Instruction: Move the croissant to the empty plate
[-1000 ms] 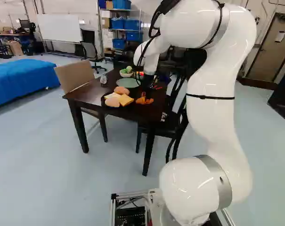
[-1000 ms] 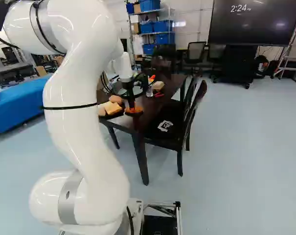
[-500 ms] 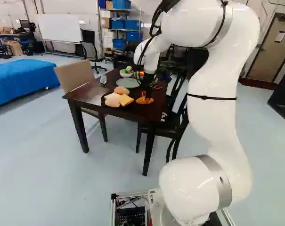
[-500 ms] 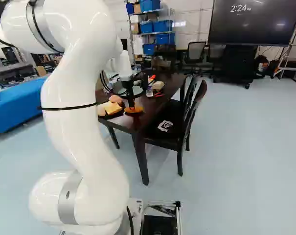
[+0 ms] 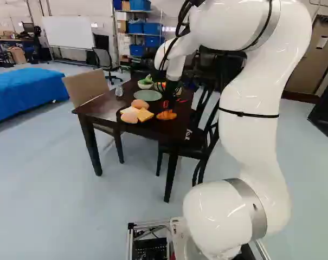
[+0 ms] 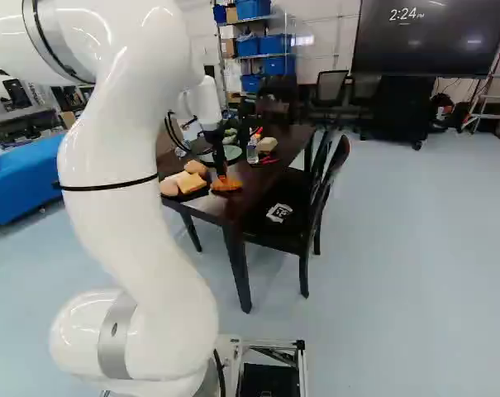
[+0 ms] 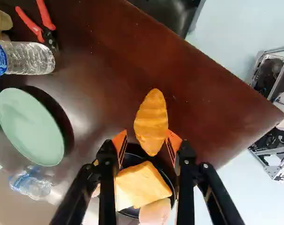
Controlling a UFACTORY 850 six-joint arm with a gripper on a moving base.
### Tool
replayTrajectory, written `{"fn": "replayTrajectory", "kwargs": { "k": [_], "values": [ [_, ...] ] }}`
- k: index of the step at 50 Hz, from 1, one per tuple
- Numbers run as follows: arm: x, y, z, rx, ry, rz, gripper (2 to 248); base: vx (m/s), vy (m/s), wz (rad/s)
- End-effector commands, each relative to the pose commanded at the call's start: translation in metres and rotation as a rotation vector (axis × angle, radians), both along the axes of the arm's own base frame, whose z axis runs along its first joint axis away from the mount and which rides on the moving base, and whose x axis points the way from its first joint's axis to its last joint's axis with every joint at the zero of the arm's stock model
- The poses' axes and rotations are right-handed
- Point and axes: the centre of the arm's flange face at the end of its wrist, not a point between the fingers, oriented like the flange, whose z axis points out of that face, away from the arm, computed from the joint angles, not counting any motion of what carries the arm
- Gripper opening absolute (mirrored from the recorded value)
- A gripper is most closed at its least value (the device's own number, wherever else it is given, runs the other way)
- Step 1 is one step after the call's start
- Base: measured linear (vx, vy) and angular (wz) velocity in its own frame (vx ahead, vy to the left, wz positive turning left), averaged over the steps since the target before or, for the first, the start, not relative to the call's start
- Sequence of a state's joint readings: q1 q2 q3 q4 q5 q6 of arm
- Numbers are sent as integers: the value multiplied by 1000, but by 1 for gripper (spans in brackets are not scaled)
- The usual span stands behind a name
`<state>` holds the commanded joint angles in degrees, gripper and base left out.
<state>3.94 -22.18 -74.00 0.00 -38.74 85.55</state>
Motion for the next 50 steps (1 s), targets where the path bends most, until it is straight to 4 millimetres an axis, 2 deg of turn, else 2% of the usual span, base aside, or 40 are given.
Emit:
{"fn": "replayTrajectory", "kwargs": {
  "k": [12, 36, 50],
  "values": [
    [1, 0, -2, 0, 4, 0, 136, 0, 0, 0],
    [12, 1, -35, -4, 54, 0, 136, 0, 0, 0],
    [12, 1, -35, -4, 54, 0, 136, 0, 0, 0]
  ]
}}
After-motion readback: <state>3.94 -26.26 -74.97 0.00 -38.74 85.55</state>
